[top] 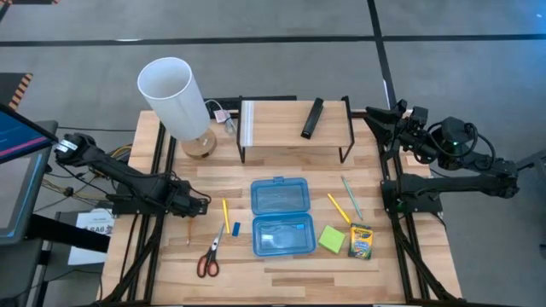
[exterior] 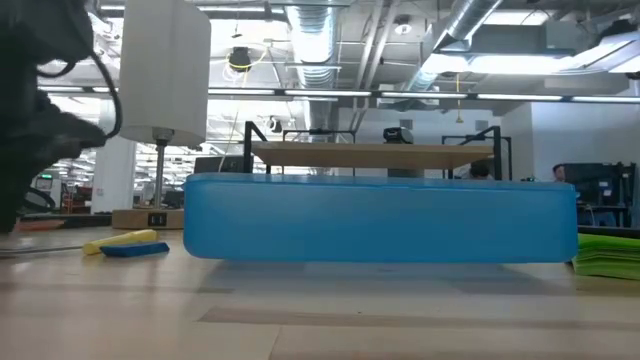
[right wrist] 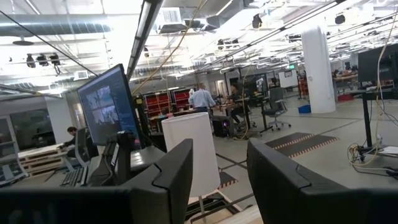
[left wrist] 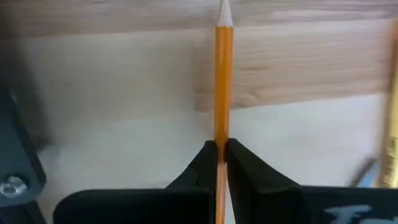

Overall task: Pack school essentials
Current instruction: Put the left orange pencil into the blue supply box

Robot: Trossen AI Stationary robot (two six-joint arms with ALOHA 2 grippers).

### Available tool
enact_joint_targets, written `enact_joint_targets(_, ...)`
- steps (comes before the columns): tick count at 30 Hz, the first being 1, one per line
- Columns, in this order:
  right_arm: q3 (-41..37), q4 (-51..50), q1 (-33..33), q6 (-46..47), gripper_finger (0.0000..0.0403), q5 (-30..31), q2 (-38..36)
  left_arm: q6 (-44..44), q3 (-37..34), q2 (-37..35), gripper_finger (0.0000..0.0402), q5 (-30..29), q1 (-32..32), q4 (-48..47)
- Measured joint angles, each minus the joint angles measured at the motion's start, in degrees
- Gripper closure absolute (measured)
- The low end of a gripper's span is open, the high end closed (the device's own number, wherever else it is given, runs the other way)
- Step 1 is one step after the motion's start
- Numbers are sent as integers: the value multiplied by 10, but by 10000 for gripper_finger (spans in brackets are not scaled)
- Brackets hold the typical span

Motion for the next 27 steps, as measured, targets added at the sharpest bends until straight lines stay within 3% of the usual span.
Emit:
enact_joint_targets(9,0,0,0,0,230,0,0,24,47,-1,401,-22,1,-11)
enact_joint_targets(13,0,0,0,0,230,0,0,79,77,-1,401,-34,14,-8)
enact_joint_targets(20,0,4,0,-23,230,0,0,264,172,20,401,-39,87,-4)
enact_joint_targets(27,0,14,0,-24,230,0,0,495,322,136,401,-11,169,4)
